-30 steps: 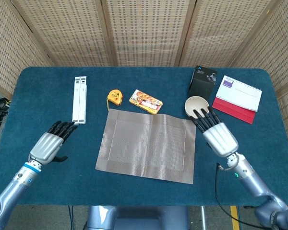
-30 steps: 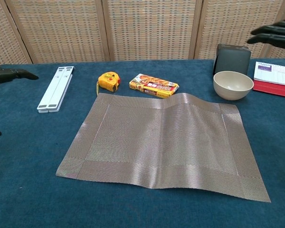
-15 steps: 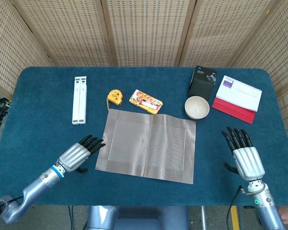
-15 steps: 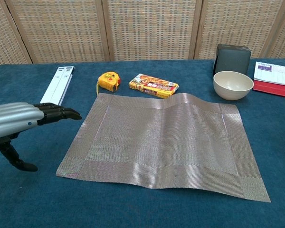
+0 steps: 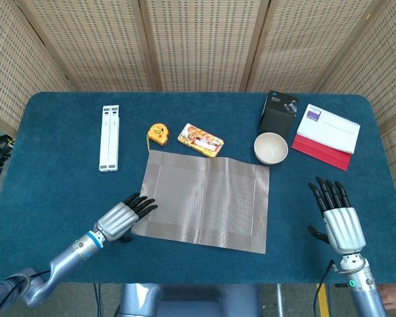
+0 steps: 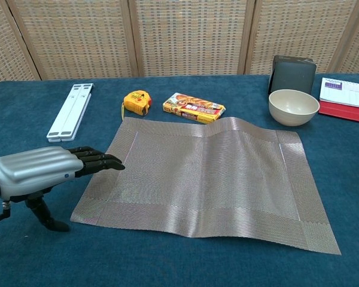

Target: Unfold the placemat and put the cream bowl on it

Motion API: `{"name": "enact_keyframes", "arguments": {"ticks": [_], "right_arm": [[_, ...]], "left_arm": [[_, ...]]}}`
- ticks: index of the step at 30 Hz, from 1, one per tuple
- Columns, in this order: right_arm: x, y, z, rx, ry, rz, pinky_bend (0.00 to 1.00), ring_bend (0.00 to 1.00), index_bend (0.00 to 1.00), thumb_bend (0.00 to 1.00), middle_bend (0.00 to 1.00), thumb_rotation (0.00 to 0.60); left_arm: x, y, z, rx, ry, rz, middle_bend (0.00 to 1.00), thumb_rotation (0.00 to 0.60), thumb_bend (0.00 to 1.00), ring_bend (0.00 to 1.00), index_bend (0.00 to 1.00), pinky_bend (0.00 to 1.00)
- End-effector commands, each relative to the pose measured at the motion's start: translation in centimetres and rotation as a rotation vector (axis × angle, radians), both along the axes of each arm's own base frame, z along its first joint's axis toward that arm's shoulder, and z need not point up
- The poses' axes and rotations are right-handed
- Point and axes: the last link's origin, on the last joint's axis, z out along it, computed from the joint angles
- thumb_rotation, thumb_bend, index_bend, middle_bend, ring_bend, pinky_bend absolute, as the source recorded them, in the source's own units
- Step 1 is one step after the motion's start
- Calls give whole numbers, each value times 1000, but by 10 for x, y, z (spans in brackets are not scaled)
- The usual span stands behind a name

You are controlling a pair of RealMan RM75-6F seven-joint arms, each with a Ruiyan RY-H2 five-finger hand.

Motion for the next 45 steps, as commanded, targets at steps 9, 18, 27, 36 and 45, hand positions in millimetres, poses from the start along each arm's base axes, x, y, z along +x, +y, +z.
{"name": "enact_keyframes", "arguments": {"ticks": [9, 18, 27, 36, 45], "right_arm": [[2, 0, 2, -9, -14, 18, 0, 0, 28, 0, 0, 600], [5, 0, 3, -6, -24, 35, 0, 0, 38, 0, 0, 600], [7, 2, 4, -7, -27, 45, 0, 0, 51, 0, 0, 600], [10, 4, 4, -3, -29, 64, 0, 0, 65, 0, 0, 600], [11, 5, 4, -2, -35, 72, 0, 0, 72, 0, 0, 600]], "left_arm": [[5, 7, -7, 5, 33, -4, 0, 600, 129, 0, 8, 0], [7, 10, -4, 14, 28, -8, 0, 600, 345, 0, 36, 0], [11, 14, -5, 28, 20, -2, 0, 600, 355, 0, 219, 0], [15, 15, -9, 75, -15, -20, 0, 600, 426, 0, 441, 0], [16, 12, -10, 97, -42, -26, 0, 600, 426, 0, 605, 0]]}}
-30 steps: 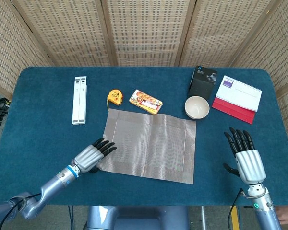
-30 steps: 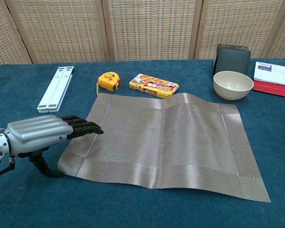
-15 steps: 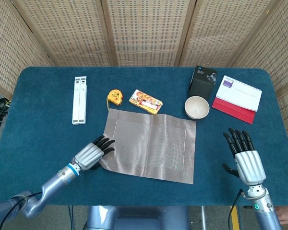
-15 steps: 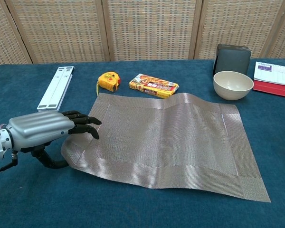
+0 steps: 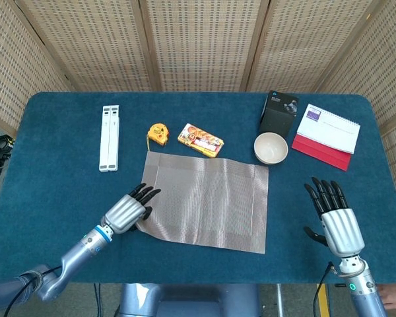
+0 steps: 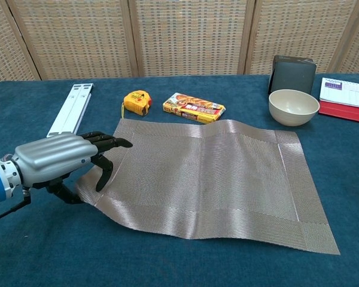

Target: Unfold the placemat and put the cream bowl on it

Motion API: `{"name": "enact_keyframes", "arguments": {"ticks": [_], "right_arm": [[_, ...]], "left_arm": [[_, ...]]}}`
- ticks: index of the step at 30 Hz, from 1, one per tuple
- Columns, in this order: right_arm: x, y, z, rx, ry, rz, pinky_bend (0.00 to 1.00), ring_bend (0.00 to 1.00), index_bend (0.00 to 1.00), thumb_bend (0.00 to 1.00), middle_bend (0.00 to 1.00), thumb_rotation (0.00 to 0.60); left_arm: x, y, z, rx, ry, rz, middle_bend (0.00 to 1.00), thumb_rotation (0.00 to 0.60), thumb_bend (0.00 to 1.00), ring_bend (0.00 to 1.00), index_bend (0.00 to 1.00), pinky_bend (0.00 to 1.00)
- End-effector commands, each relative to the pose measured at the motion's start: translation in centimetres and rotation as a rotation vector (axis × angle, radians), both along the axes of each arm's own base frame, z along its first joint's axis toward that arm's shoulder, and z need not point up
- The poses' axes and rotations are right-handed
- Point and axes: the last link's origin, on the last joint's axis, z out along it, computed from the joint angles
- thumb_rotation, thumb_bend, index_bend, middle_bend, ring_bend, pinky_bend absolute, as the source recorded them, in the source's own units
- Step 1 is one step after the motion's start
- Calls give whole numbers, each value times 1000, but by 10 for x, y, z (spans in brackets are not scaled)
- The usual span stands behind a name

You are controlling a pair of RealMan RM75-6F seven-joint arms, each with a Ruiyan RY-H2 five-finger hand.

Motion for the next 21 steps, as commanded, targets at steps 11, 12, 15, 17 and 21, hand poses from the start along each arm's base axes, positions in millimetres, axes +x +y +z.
{"name": "enact_keyframes", "arguments": {"ticks": [11, 12, 15, 17, 21], "right_arm": [[2, 1, 0, 7, -14, 8, 0, 0, 76, 0, 0, 600], [2, 1, 1, 8, -16, 10, 0, 0, 76, 0, 0, 600], [3, 2, 2, 6, -23, 15, 0, 0, 77, 0, 0, 600], [4, 2, 3, 5, -24, 16, 0, 0, 79, 0, 0, 600], [4, 3, 4, 3, -26, 20, 0, 0, 81, 0, 0, 600]], "left_arm": [[-6, -20, 7, 13, 17, 27, 0, 600, 424, 0, 656, 0], [-6, -23, 8, 14, 17, 29, 0, 600, 424, 0, 663, 0], [-6, -34, 12, 3, 22, 50, 0, 600, 425, 0, 673, 0], [-6, -39, 13, -12, 26, 66, 0, 600, 424, 0, 677, 0], [-5, -49, 19, -63, 40, 109, 0, 600, 427, 0, 684, 0]]}}
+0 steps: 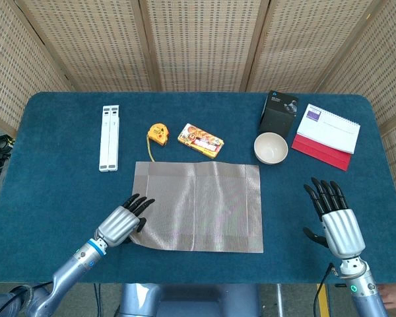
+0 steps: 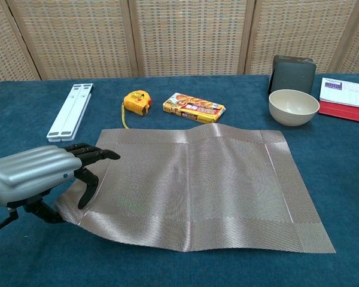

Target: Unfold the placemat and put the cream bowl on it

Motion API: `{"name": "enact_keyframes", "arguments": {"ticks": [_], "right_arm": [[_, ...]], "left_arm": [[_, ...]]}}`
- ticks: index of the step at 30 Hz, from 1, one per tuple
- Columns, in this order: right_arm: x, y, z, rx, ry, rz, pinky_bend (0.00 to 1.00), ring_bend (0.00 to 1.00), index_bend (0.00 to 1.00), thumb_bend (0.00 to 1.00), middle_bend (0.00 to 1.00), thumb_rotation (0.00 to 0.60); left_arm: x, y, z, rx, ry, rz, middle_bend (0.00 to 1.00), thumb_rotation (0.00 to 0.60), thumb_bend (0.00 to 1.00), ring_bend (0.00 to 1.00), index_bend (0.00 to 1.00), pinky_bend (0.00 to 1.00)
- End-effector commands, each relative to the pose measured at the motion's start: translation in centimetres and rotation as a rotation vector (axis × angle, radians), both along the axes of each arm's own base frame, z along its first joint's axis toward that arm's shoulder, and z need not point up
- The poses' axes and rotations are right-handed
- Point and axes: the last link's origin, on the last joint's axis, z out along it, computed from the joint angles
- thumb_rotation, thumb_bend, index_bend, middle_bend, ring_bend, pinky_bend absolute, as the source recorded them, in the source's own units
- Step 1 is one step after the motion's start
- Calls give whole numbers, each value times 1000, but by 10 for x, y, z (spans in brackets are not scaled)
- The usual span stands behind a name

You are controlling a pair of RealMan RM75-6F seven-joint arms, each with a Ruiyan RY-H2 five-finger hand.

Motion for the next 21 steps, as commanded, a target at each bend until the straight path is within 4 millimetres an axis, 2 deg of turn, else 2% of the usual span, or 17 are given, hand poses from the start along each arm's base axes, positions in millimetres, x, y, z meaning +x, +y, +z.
{"name": "enact_keyframes", "arguments": {"ticks": [1, 7, 15, 21], "right_arm": [[0, 0, 0, 0, -2, 2, 0, 0, 82, 0, 0, 600], [2, 2, 2, -3, -6, 9, 0, 0, 84, 0, 0, 600], [3, 3, 4, -7, -13, 15, 0, 0, 89, 0, 0, 600], [4, 3, 6, -12, -17, 18, 0, 0, 92, 0, 0, 600]], "left_arm": [[-4, -9, 8, -33, 40, 33, 0, 600, 427, 0, 684, 0], [-7, -17, 19, -28, 103, 41, 0, 600, 427, 0, 684, 0], [-10, -31, 22, -74, 131, 48, 0, 600, 426, 0, 673, 0], [-12, -27, 24, -44, 147, 49, 0, 600, 427, 0, 673, 0]]}}
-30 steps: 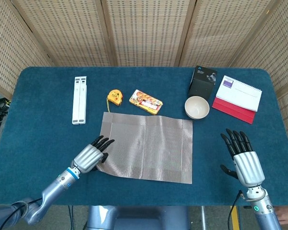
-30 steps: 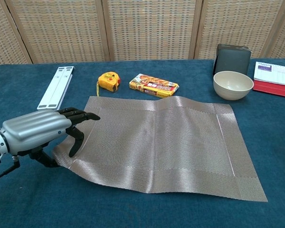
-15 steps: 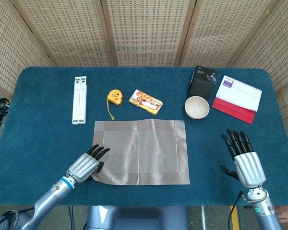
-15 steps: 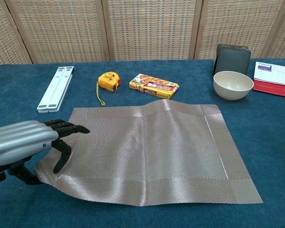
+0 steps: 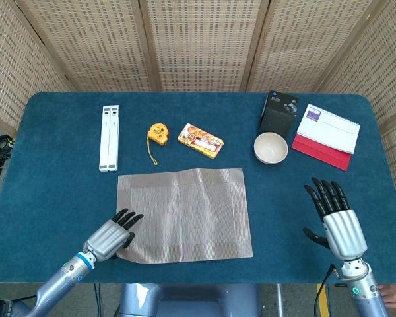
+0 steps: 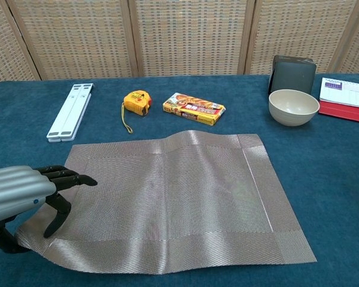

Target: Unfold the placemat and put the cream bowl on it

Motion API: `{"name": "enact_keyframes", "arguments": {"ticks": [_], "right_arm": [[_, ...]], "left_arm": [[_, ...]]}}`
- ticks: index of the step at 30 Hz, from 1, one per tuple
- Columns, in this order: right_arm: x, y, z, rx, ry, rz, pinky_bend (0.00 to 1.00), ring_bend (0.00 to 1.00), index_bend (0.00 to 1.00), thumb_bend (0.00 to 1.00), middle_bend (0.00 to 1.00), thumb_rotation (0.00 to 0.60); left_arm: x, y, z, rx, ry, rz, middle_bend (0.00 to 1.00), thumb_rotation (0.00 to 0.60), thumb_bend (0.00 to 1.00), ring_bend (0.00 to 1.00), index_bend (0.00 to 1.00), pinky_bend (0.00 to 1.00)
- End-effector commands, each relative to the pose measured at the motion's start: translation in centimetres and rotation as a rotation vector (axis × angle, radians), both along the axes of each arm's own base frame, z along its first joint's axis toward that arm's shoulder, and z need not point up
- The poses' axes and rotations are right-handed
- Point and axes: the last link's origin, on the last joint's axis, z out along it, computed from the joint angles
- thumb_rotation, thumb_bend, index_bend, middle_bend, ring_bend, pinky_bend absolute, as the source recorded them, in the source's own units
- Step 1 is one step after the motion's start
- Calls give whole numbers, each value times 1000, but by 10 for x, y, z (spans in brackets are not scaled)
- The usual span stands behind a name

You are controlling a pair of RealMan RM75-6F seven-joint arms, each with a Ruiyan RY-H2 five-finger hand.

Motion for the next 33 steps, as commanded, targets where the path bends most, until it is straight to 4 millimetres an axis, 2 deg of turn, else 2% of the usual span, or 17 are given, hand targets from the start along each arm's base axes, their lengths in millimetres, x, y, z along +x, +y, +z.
{"name": "enact_keyframes", "arguments": {"ticks": [1, 5, 6, 8, 9, 10, 11, 14, 24, 27, 29, 33], "right_arm": [[0, 0, 1, -2, -2, -1, 0, 0, 93, 0, 0, 600], [0, 0, 1, -3, -2, -1, 0, 0, 94, 0, 0, 600], [0, 0, 1, -3, -2, 0, 0, 0, 94, 0, 0, 600], [0, 0, 1, -2, -1, -1, 0, 0, 94, 0, 0, 600], [0, 0, 1, -1, -1, -1, 0, 0, 94, 0, 0, 600], [0, 0, 1, -1, 0, -2, 0, 0, 94, 0, 0, 600], [0, 0, 0, -1, 2, -3, 0, 0, 94, 0, 0, 600], [-1, 0, 0, 0, 3, -6, 0, 0, 94, 0, 0, 600], [-11, -6, -3, 19, 16, -68, 0, 0, 94, 0, 0, 600], [-13, -10, -4, 23, 18, -86, 0, 0, 96, 0, 0, 600], [-13, -18, -6, 35, 19, -96, 0, 0, 98, 0, 0, 600], [-6, -52, -10, 106, -9, -102, 0, 0, 97, 0, 0, 600]], "left_arm": [[-2, 2, 2, 19, 8, 2, 0, 600, 427, 0, 673, 0], [-3, 2, 4, 25, 17, 7, 0, 600, 414, 0, 627, 0], [-4, 1, 5, 11, 18, 13, 0, 600, 351, 0, 554, 0], [-4, 0, 5, -14, 15, 24, 0, 600, 157, 0, 308, 0], [-4, -1, 6, -29, 10, 32, 0, 600, 52, 0, 148, 0], [-4, -1, 9, -47, 1, 48, 0, 600, 6, 0, 41, 0], [-4, 0, 13, -53, -9, 60, 0, 600, 0, 0, 7, 0], [-2, 3, 24, -35, -48, 80, 0, 600, 0, 0, 0, 0], [1, 30, 120, 358, -293, 141, 0, 600, 0, 0, 0, 0], [-1, 31, 138, 429, -333, 190, 0, 600, 0, 0, 0, 0], [-5, 34, 151, 486, -338, 218, 0, 600, 0, 0, 0, 0], [-13, 39, 161, 570, -318, 257, 0, 600, 0, 0, 0, 0]]}}
